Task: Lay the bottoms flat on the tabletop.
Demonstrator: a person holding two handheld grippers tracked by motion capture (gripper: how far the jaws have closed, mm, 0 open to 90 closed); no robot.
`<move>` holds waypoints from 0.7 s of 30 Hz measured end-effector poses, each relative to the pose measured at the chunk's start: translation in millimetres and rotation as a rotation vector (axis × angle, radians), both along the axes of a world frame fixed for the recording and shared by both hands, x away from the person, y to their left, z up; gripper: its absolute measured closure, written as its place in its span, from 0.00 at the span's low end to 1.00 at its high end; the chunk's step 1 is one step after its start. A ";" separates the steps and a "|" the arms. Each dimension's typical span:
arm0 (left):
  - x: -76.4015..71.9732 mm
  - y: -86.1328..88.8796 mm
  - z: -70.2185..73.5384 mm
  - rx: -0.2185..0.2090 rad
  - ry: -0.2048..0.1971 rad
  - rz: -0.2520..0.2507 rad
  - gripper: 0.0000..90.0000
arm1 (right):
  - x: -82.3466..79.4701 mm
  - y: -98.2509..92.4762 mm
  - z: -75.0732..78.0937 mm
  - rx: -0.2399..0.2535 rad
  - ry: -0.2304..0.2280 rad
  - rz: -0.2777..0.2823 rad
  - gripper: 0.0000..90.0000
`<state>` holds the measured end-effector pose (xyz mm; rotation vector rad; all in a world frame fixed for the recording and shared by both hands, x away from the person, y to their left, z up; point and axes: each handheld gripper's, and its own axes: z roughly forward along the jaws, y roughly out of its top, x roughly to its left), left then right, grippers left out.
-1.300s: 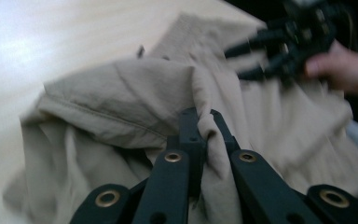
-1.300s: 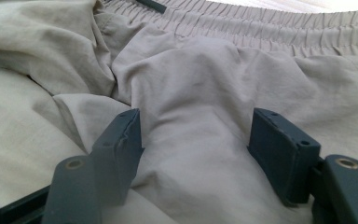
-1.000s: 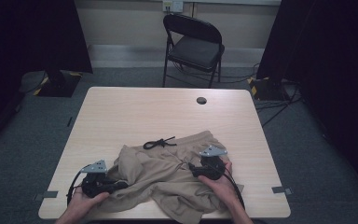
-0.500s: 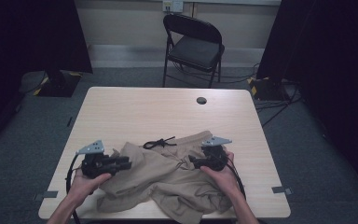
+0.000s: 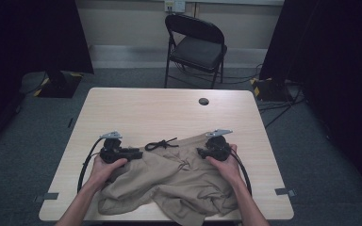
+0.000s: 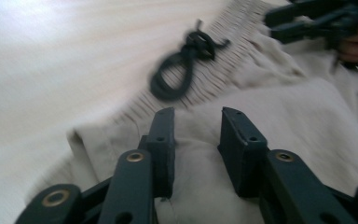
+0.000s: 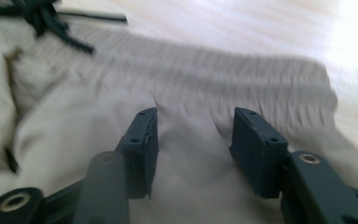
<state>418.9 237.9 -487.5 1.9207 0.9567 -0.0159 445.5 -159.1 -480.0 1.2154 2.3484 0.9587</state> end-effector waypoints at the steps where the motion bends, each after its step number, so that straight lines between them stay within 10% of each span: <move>1: -6.6 1.7 0.3 0.019 -0.007 -0.018 0.74 | -2.5 -1.8 -1.5 -0.007 0.000 -0.004 0.53; 10: -52.7 19.9 -8.1 0.137 -0.007 -0.066 0.75 | -32.7 -18.3 -10.3 -0.012 -0.022 -0.031 0.48; 21: -52.7 27.6 -10.7 0.083 0.015 -0.026 0.73 | -68.0 -30.4 -9.0 -0.023 -0.012 -0.051 0.48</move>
